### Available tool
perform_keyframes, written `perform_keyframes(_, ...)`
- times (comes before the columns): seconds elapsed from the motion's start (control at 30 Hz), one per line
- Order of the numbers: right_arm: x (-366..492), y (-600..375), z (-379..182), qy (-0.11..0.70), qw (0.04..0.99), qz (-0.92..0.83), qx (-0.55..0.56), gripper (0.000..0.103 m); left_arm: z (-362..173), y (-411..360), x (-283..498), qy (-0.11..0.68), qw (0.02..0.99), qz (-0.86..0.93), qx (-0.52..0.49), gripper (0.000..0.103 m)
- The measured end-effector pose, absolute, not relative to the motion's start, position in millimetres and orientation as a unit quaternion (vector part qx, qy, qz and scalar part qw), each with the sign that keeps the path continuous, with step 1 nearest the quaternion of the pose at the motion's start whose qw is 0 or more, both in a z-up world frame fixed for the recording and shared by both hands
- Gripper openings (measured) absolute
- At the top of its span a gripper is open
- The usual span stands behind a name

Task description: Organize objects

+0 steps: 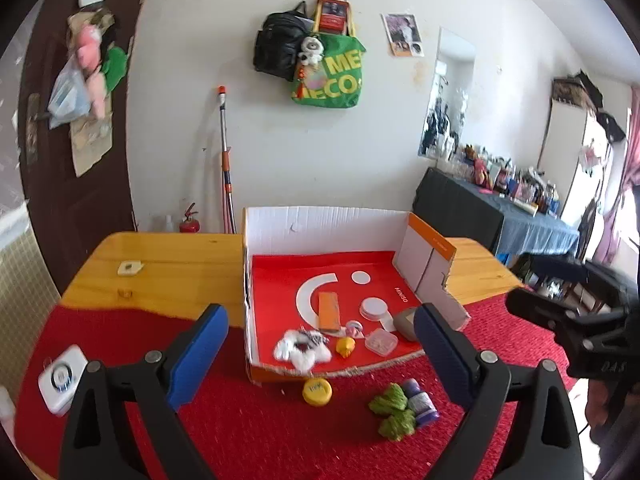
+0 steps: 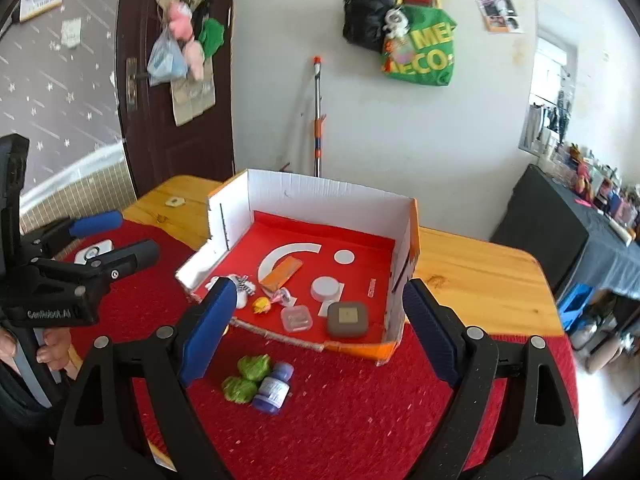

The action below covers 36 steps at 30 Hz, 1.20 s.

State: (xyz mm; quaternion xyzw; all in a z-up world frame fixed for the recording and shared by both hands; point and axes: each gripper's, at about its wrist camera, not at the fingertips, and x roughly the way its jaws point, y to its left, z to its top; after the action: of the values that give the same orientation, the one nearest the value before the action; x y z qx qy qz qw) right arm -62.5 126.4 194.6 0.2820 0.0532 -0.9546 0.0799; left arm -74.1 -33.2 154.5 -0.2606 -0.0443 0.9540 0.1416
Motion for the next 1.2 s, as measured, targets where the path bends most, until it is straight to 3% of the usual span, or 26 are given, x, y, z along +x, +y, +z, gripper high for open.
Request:
perform_keyframes(0.43, -2.3, 131.5, 127.8, 0.003, 0.016, -0.97, 0.243, 0.089, 105.3, -19.9, -27.3, -0.051, 0.098, 0.961, -0.252, 0.102)
perform_keyframes(0.83, -20.9, 125.2, 72.7, -0.01, 0.019, -0.951, 0.307, 0.089, 44.4, -10.0, -32.5, -0.048, 0.088, 0.934, -0.343, 0.102)
perform_keyframes(1.2, -36.0, 119.8, 60.0, -0.008, 0.038, -0.938, 0.343, 0.089, 34.8, -12.3, -43.3, -0.045, 0.092, 0.922, -0.373, 0.102)
